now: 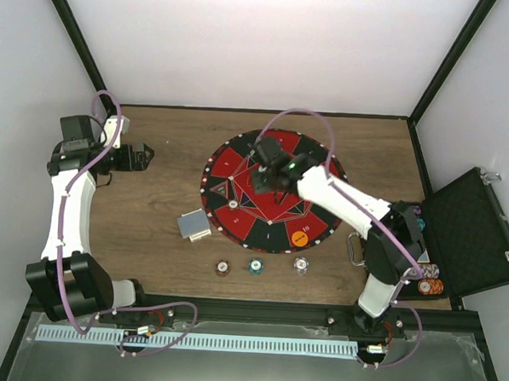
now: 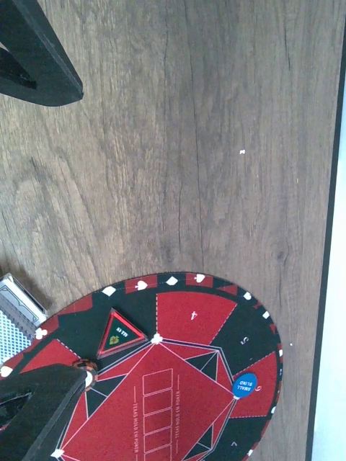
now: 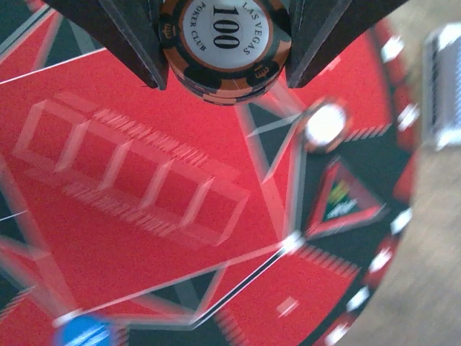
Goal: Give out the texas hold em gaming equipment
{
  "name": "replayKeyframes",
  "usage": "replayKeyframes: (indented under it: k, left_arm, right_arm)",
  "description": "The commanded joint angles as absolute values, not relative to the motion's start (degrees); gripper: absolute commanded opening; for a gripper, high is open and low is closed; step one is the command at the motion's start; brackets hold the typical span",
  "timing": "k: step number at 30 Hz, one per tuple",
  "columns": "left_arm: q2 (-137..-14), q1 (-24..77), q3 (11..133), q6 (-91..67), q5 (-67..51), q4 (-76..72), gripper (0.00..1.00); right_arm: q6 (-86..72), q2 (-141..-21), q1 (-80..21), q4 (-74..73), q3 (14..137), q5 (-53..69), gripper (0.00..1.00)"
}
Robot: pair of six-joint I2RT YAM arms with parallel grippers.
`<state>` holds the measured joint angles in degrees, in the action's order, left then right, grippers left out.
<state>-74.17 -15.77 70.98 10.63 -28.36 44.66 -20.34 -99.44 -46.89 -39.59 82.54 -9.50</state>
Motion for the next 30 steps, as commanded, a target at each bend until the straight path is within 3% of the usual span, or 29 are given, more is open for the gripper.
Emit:
replayKeyframes:
  k: [1, 7, 14, 25, 27, 30]
  left_arm:
    - [-73.9, -16.0, 72.6, 10.2, -28.9, 45.0, 1.00]
    - [-74.1, -16.0, 72.2, 10.3, -28.7, 45.0, 1.00]
    - [-75.1, -16.0, 72.5, 10.6, -29.0, 45.2, 1.00]
    - [-76.6, -16.0, 73.3, 10.8, -29.0, 45.1, 1.00]
    - [-76.7, -16.0, 73.4, 10.8, -29.1, 45.0, 1.00]
    - [-76.9, -16.0, 73.3, 10.8, -29.3, 45.1, 1.00]
  right_arm:
    - [-16.1, -103.2, -37.0, -36.8, 89.8, -11.1, 0.03]
    - [-14.1, -117.5, -28.0, -37.2, 103.9, -10.4, 0.03]
    - [-13.0, -133.0, -25.5, -40.7, 119.5, -8.4, 0.03]
    - [-14.8, -140.8, -25.6, -40.5, 120.6, -4.5, 0.04]
    - [-14.7, -140.8, -25.6, -40.5, 120.6, -4.4, 0.12]
    - [-14.0, -140.8, -25.6, -40.7, 120.6, -4.5, 0.44]
